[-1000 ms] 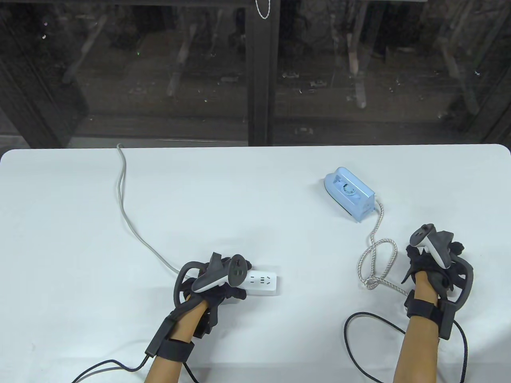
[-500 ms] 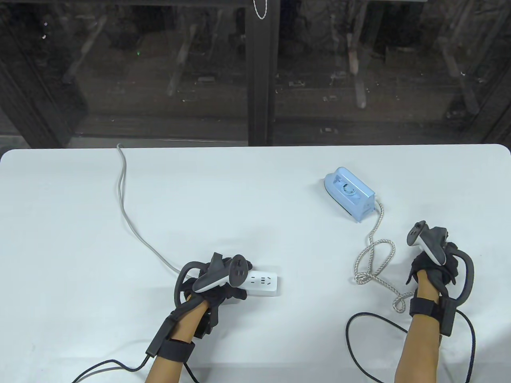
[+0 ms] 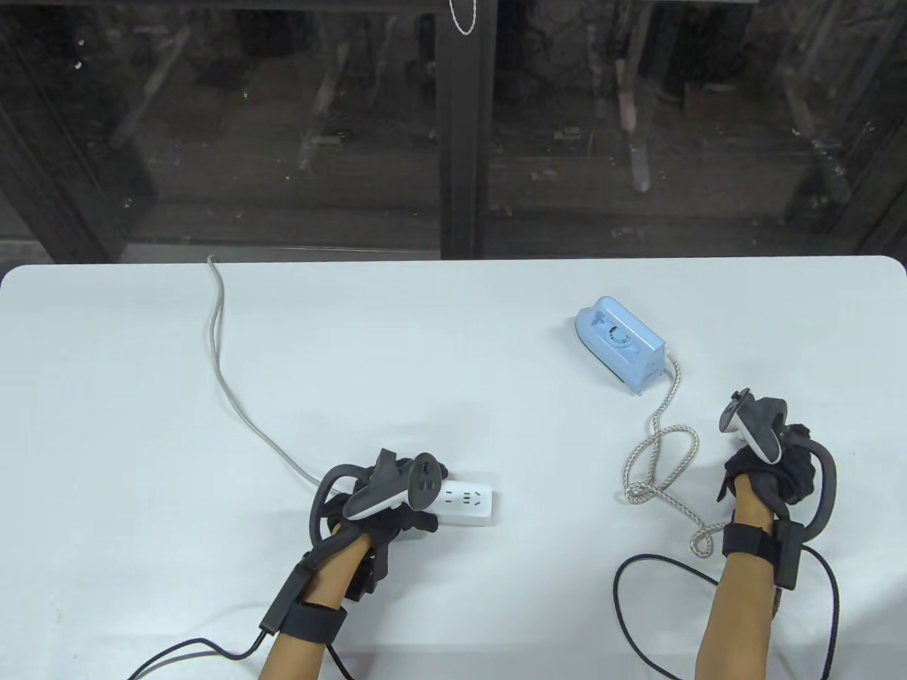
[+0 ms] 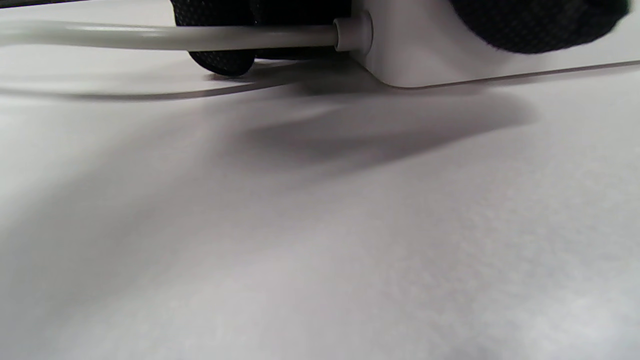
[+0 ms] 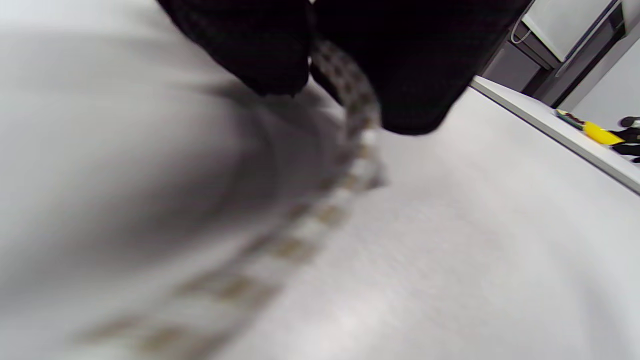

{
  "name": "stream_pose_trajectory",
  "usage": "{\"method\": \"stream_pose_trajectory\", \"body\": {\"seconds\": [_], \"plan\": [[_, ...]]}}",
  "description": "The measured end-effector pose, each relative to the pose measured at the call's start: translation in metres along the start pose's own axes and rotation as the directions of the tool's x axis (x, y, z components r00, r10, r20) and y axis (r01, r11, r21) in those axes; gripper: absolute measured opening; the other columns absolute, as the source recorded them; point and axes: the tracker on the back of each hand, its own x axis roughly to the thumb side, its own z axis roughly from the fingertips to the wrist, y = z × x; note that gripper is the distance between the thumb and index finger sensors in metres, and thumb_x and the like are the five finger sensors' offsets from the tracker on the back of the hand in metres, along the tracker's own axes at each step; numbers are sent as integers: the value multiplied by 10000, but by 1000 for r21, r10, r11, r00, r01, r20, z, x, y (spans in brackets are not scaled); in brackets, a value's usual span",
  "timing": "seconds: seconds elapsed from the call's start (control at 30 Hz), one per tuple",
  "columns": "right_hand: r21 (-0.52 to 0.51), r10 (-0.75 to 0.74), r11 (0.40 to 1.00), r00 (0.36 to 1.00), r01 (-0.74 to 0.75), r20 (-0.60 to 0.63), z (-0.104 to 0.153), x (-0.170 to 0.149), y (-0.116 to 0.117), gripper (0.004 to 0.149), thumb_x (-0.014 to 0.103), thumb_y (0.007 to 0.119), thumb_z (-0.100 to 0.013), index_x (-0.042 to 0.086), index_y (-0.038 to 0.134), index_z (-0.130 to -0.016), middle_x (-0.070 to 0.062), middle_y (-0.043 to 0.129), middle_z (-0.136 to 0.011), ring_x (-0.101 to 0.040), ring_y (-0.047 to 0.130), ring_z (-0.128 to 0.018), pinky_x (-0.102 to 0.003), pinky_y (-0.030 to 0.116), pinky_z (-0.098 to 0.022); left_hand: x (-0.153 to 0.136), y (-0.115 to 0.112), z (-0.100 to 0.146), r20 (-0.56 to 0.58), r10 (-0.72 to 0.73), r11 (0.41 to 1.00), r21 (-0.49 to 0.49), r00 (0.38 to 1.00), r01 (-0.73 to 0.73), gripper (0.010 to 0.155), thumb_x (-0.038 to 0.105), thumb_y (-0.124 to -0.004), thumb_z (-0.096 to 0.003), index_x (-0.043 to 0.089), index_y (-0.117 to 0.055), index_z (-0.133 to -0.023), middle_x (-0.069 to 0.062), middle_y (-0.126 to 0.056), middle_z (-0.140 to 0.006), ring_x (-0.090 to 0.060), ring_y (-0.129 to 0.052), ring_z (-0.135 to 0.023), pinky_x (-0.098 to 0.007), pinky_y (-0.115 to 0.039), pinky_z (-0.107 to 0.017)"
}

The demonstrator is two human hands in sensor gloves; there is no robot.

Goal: Plug the electric iron into the power strip

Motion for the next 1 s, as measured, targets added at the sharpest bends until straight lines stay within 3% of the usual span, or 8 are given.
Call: {"method": "stream_pose_trajectory", "body": {"seconds": [0.1,0.2,0.3,0.43,0.57,0.77,0.87,1.0], "plan": [[-74,-152,985,986,157,67,14,-1,-21,563,226,787,-535,167,525,-1030,-69,719,-794,-218,887,-694,-425,907,-542,0,0,0,-2,-1,1000,1,1000,1,780,610,-719,-352,478,-462,-1077,-11,-620,-1144,-270,-696,-1014,-445,-761,-729],[-126,-233,952,928,278,290,33,6,-45,432,171,688,-564,228,516,-956,-279,598,-1047,-257,912,-686,-331,899,-492,0,0,1,-2,0,1000,3,1000,0,782,609,-719,-354,475,-461,-1079,-12,-619,-1145,-275,-692,-1017,-445,-761,-728],[-60,-303,923,815,380,494,60,18,-66,466,186,659,-577,216,456,-995,-128,752,-932,-157,884,-581,-263,863,-426,0,-1,0,-3,5,1000,2,1000,-5,783,609,-720,-352,475,-461,-1079,-12,-618,-1145,-275,-689,-1018,-442,-761,-726],[185,-423,882,556,433,715,102,44,-81,743,469,685,-531,231,296,-1119,-64,738,-887,-194,790,-598,-356,772,-480,0,-1,1,-4,13,1000,2,1000,-13,783,614,-718,-353,478,-460,-1079,-10,-613,-1146,-276,-682,-1018,-434,-763,-719],[150,-354,880,410,451,841,144,79,-75,572,480,675,-487,330,580,-1031,17,802,-744,-170,804,-530,-433,753,-531,0,-2,1,-6,21,1000,1,1000,-21,782,614,-719,-352,478,-463,-1078,-11,-612,-1145,-275,-679,-1018,-430,-765,-714],[103,-210,926,269,363,940,197,123,-45,559,453,707,-480,346,621,-1022,21,761,-941,-228,830,-744,-584,648,-682,-1,-2,1,-5,27,1000,2,1000,-27,782,616,-719,-350,479,-465,-1077,-9,-611,-1145,-275,-678,-1016,-427,-766,-710],[114,-204,928,228,355,952,211,135,-28,557,447,720,-482,336,632,-1021,14,748,-971,-252,813,-788,-634,606,-695,-1,-2,1,-5,27,1000,4,1000,-27,781,617,-718,-350,479,-466,-1076,-8,-611,-1144,-273,-677,-1016,-426,-766,-710],[56,-145,940,248,337,958,220,144,-17,557,461,711,-487,340,625,-1024,19,752,-966,-244,815,-786,-639,602,-699,-1,-2,1,-9,27,1000,5,1000,-27,782,619,-717,-351,477,-464,-1078,-9,-610,-1145,-274,-678,-1016,-424,-767,-708]]}}
